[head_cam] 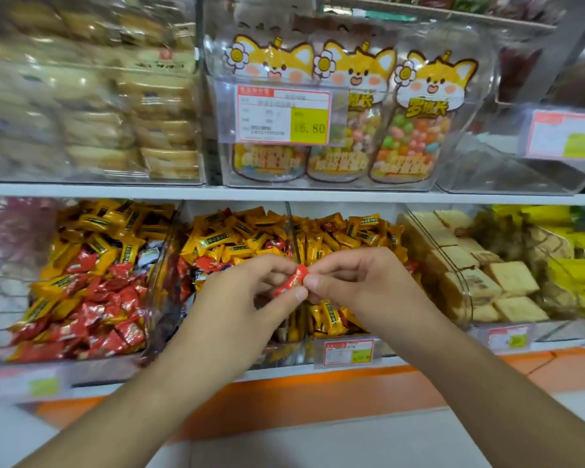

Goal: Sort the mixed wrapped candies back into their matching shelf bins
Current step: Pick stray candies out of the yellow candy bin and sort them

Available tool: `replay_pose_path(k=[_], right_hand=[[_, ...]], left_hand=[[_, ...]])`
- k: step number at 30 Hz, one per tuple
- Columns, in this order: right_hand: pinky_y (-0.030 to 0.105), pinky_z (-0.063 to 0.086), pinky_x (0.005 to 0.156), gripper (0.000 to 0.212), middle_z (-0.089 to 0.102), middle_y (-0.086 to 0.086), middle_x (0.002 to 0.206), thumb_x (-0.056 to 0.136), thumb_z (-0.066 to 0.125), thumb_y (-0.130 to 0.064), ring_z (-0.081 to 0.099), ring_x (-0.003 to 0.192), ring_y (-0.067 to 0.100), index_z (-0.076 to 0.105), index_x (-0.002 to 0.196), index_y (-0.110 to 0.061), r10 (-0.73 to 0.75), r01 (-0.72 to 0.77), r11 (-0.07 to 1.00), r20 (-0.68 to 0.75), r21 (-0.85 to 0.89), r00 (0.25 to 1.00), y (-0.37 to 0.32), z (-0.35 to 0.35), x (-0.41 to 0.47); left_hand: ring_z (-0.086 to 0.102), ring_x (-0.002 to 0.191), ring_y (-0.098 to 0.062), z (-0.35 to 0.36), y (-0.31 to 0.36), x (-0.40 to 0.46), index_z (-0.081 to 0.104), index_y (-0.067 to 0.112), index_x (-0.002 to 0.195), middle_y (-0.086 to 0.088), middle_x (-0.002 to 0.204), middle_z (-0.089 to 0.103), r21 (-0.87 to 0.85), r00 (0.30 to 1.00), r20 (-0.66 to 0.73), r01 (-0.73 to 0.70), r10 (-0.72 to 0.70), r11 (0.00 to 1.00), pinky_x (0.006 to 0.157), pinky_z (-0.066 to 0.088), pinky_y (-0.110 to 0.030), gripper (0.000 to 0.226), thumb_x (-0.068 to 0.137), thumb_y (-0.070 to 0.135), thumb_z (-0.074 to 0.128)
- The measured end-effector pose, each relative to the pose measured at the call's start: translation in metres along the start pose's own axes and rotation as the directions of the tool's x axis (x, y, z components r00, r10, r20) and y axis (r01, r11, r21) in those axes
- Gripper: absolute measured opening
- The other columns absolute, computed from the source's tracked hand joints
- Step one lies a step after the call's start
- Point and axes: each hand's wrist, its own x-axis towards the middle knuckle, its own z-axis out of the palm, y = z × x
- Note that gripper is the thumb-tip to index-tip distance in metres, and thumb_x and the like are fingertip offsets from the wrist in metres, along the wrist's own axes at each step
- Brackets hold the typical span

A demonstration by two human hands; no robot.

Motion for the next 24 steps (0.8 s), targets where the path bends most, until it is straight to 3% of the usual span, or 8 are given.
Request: replay_pose_path(k=[2,6,8,11,13,16,18,24], right_hand=[[0.021,0.053,0.072,0.011,0.079,-0.001,0.086,0.096,0.071,-0.019,0.075,0.083,0.012,0.08,0.102,-0.021,0.01,-0.01,1.0,-0.016,-0.015,1.0,-0.003,0.006,0.002],[0.07,0.051,0.074,0.013,0.079,-0.007,0.089,0.099,0.067,-0.023,0.063,0.092,0.058,0.078,0.102,-0.029,0.059,-0.064,0.994,-0.057,-0.088,0.997,-0.006,0.017,0.011],[0.073,0.05,0.078,0.014,0.079,-0.007,0.088,0.1,0.066,-0.024,0.06,0.093,0.062,0.077,0.102,-0.031,0.082,-0.088,0.99,-0.058,-0.114,0.995,-0.004,0.021,0.014],[0.06,0.058,0.083,0.013,0.079,-0.009,0.09,0.099,0.067,-0.022,0.071,0.094,0.04,0.076,0.101,-0.031,0.085,-0.099,0.985,-0.099,-0.141,0.991,-0.002,0.018,0.017],[0.045,0.058,0.081,0.014,0.079,-0.011,0.091,0.098,0.067,-0.02,0.073,0.093,0.022,0.076,0.101,-0.031,0.07,-0.094,0.981,-0.14,-0.169,0.988,0.0,0.011,0.019],[0.05,0.058,0.085,0.012,0.077,-0.014,0.088,0.097,0.069,-0.023,0.072,0.088,0.02,0.076,0.101,-0.032,0.048,-0.099,0.955,-0.183,-0.281,0.982,0.008,-0.005,0.022],[0.038,0.059,0.086,0.012,0.074,-0.015,0.086,0.095,0.073,-0.023,0.069,0.087,0.004,0.075,0.095,-0.035,0.013,-0.092,0.907,-0.191,-0.411,0.981,0.019,-0.018,0.023],[0.013,0.052,0.077,0.025,0.073,-0.019,0.089,0.089,0.075,-0.012,0.066,0.089,-0.005,0.076,0.09,-0.037,0.102,-0.085,0.787,-0.007,-0.611,0.995,0.047,-0.03,0.017]], left_hand=[[0.066,0.098,0.003,-0.015,-0.006,-0.002,0.071,0.043,0.101,0.023,0.095,0.071,0.08,0.997,-0.066,0.05,-0.045,0.996,0.09,0.056,-0.031,0.011,0.092,0.039,0.074],[0.063,0.087,0.003,-0.078,-0.023,-0.005,0.07,0.037,0.103,0.021,0.091,0.069,0.317,0.947,-0.299,0.215,-0.118,0.924,0.083,0.058,-0.028,0.01,0.093,0.038,0.072],[0.064,0.077,-0.003,-0.11,-0.033,-0.008,0.068,0.036,0.108,0.014,0.094,0.071,0.386,0.904,-0.396,0.322,-0.16,0.864,0.068,0.056,-0.029,0.013,0.095,0.036,0.069],[0.06,0.056,-0.007,-0.132,-0.052,-0.013,0.062,0.037,0.129,0.002,0.097,0.075,0.487,0.886,-0.398,0.425,-0.239,0.763,0.053,0.049,-0.033,0.032,0.097,0.036,0.063],[0.056,0.051,-0.006,-0.128,-0.054,-0.012,0.058,0.032,0.139,0.0,0.124,0.071,0.51,0.917,-0.343,0.365,-0.206,0.779,0.058,0.046,-0.029,0.041,0.098,0.034,0.063],[0.065,0.105,-0.007,-0.107,-0.045,-0.007,0.056,0.032,0.142,0.01,0.146,0.057,0.493,0.973,-0.214,0.181,-0.084,0.851,0.097,0.045,-0.022,0.044,0.099,0.033,0.063],[0.05,0.133,-0.004,-0.086,-0.038,-0.004,0.056,0.035,0.142,0.019,0.147,0.052,0.487,0.995,-0.094,0.033,0.015,0.873,0.108,0.032,-0.017,0.044,0.099,0.035,0.062],[0.012,0.147,0.015,-0.016,-0.021,-0.001,0.028,0.047,0.157,0.038,0.161,0.012,0.407,0.955,0.28,-0.215,0.103,0.888,0.108,0.001,0.003,0.054,0.106,0.044,0.045]])
